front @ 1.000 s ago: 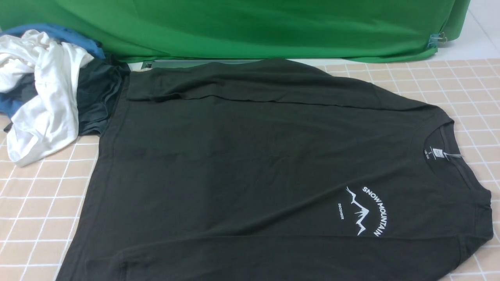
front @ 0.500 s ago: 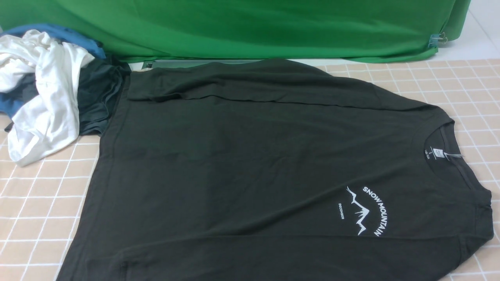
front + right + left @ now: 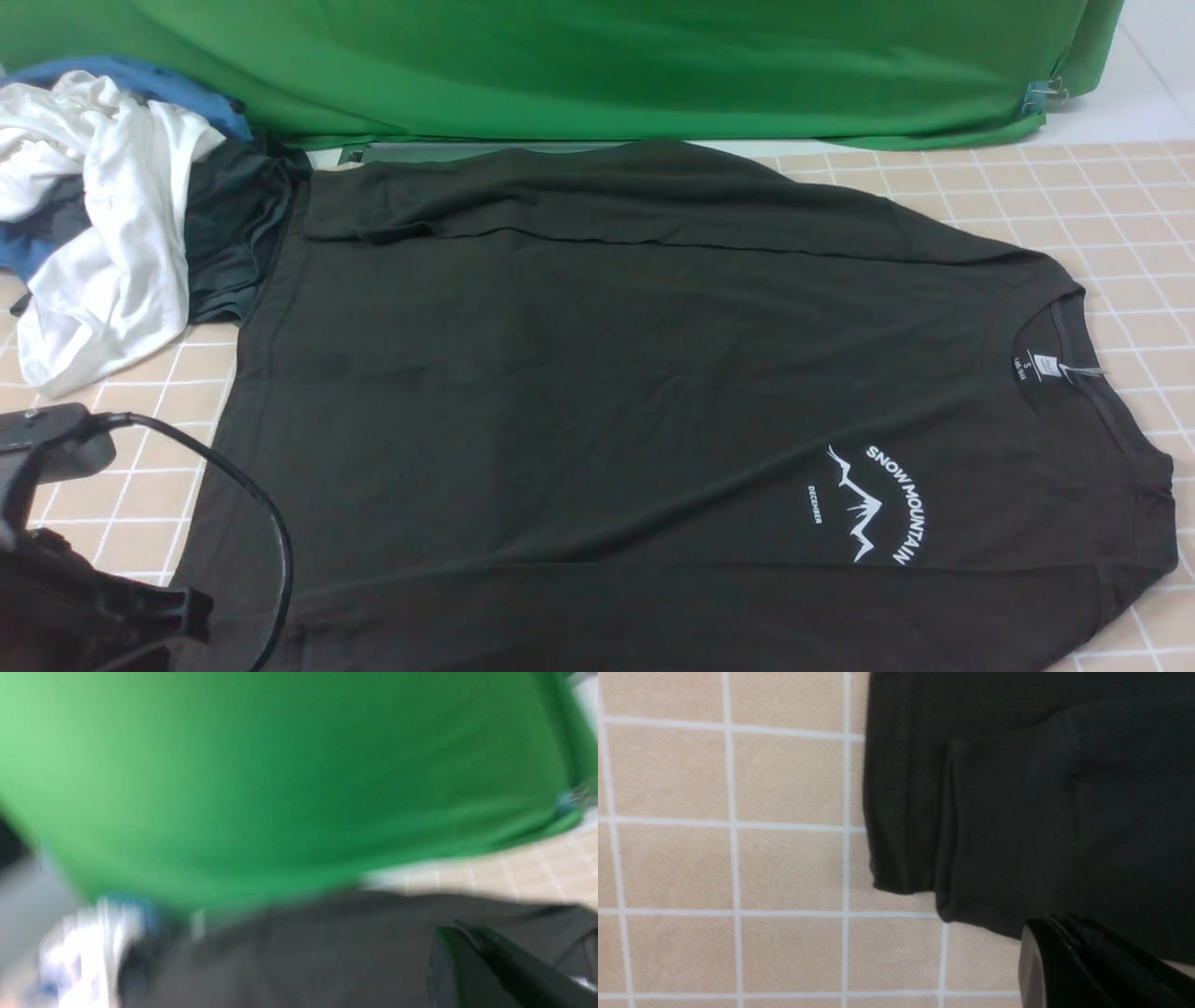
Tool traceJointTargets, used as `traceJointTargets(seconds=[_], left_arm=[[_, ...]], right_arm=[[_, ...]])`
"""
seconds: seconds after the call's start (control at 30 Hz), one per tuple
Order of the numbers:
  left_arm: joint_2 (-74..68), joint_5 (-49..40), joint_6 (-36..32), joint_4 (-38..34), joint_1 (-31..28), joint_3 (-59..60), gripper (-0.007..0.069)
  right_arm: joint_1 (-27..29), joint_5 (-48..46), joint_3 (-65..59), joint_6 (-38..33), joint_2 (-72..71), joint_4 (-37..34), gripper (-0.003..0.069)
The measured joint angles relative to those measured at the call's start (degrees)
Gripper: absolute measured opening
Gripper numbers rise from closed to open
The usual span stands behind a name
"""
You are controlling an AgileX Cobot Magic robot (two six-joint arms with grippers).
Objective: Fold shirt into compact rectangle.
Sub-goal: 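Grasp the left edge of the dark T-shirt lying flat on the table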
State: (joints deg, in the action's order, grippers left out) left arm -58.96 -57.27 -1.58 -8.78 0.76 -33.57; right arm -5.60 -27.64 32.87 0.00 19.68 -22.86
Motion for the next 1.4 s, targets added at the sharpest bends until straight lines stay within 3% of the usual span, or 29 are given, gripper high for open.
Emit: traceJointTargets(seconds=[0.13, 0.27, 0.57, 0.73, 1.0, 1.13, 1.23, 1.4], left_arm=[[-7.26, 4.11, -5.10, 0.05, 0.00, 0.00, 0.0020], [-12.92, 7.35, -8.94, -0.92, 0.00, 0.00, 0.0050], [-20.46, 18.45, -10.97, 1.31, 0.10, 0.00, 0.0363], [-23.72, 19.83, -16.22, -1.00, 0.10, 0.00, 0.0416], [-25.84, 19.84, -20.06, -2.67, 0.10, -0.33, 0.0325], [-26.15, 19.63, -22.48, -4.84, 0.10, -0.45, 0.0216], [-26.15, 18.26, -23.30, -6.99, 0.10, -0.45, 0.0078], [-23.99, 15.25, -23.30, -7.19, 0.10, -0.27, 0.0034]], right_arm=[[-1.48, -14.48, 11.85, -8.68, 14.06, -0.01, 0.0040], [-1.61, -19.19, 14.20, -13.87, 20.90, -2.39, 0.0040], [-1.61, -19.09, 14.04, -16.59, 23.74, -4.06, 0.0039], [-1.61, -17.86, 14.04, -16.77, 23.79, -4.12, 0.0039], [-1.61, -16.68, 14.04, -16.77, 23.85, -4.17, 0.0039], [-1.61, -16.55, 14.04, -16.77, 23.85, -4.17, 0.0038], [-1.61, -16.50, 14.04, -16.77, 23.91, -4.17, 0.0038], [-1.61, -16.39, 14.04, -16.77, 23.91, -4.17, 0.0039]])
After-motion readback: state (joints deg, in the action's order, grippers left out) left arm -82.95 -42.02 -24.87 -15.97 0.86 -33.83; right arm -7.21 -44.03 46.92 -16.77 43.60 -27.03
